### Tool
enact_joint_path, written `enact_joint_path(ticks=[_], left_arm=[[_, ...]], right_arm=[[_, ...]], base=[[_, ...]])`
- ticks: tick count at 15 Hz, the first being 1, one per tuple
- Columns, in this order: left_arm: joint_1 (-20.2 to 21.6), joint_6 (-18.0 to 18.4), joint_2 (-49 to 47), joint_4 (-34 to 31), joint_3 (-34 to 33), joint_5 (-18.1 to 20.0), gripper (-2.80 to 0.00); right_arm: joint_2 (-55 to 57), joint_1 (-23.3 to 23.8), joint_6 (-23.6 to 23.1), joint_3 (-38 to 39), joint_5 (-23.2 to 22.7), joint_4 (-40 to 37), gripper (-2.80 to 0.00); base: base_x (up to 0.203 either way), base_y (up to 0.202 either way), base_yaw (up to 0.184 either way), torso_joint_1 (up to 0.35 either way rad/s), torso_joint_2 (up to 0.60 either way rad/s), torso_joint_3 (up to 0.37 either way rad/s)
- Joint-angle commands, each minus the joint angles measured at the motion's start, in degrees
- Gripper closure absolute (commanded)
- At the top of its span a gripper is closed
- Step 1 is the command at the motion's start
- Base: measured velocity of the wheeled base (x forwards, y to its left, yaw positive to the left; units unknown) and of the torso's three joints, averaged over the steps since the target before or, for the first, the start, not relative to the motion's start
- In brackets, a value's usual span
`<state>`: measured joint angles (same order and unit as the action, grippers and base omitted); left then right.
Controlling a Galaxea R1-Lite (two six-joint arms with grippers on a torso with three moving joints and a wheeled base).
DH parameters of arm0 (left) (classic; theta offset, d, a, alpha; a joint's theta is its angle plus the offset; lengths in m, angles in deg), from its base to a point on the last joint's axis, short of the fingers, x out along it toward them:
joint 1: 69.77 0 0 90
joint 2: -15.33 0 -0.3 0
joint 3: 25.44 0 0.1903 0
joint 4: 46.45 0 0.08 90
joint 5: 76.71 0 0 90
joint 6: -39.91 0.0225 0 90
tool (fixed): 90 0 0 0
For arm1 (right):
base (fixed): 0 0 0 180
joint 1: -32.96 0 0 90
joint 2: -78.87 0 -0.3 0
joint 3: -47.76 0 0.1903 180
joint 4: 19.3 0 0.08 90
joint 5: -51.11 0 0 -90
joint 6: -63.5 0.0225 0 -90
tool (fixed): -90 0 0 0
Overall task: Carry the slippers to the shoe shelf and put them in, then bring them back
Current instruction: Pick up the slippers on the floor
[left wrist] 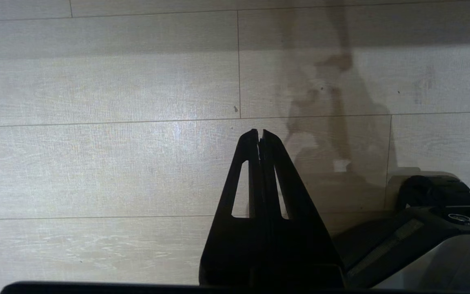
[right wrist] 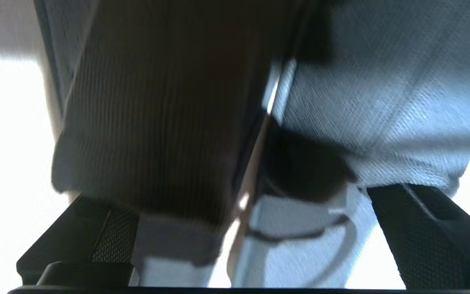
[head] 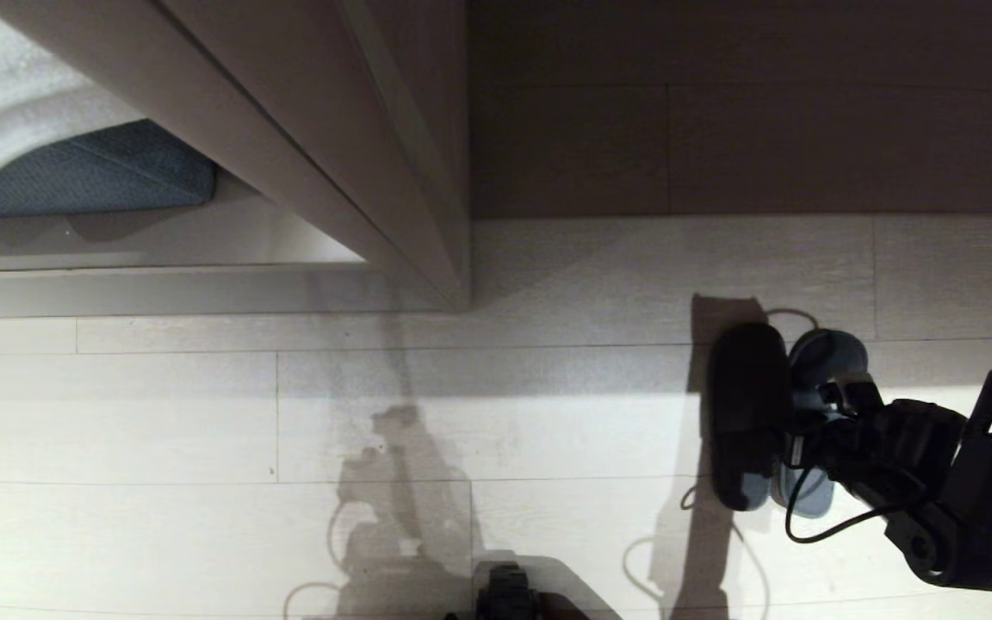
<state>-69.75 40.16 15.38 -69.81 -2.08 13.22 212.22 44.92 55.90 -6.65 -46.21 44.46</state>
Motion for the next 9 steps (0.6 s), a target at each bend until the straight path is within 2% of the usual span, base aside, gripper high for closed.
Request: enact_joint_path(ticks=[1,6,9], left_arm=[[0.0,0.02,-0.04,0.0,0.0,-0.02,0.0],[0.04,-0.34,-0.04,-0.18,0.0,-0.11,0.0],[0.04,-0.34,-0.04,-0.18,0.0,-0.11,0.0]], right_arm=[[0.83,-0.57,-0.13,-1.67,-0.06,0.54,-2.8],[1.9,-1.94,-0.07,-3.84,0.23,0.54,-2.8],[-0.36,-2.79,-0.81,1.24,1.28,0.54,-2.8]], base=[[0.0,0.0,0.0,0.0,0.0,0.0],[0.0,0.0,0.0,0.0,0.0,0.0],[0.0,0.0,0.0,0.0,0.0,0.0]])
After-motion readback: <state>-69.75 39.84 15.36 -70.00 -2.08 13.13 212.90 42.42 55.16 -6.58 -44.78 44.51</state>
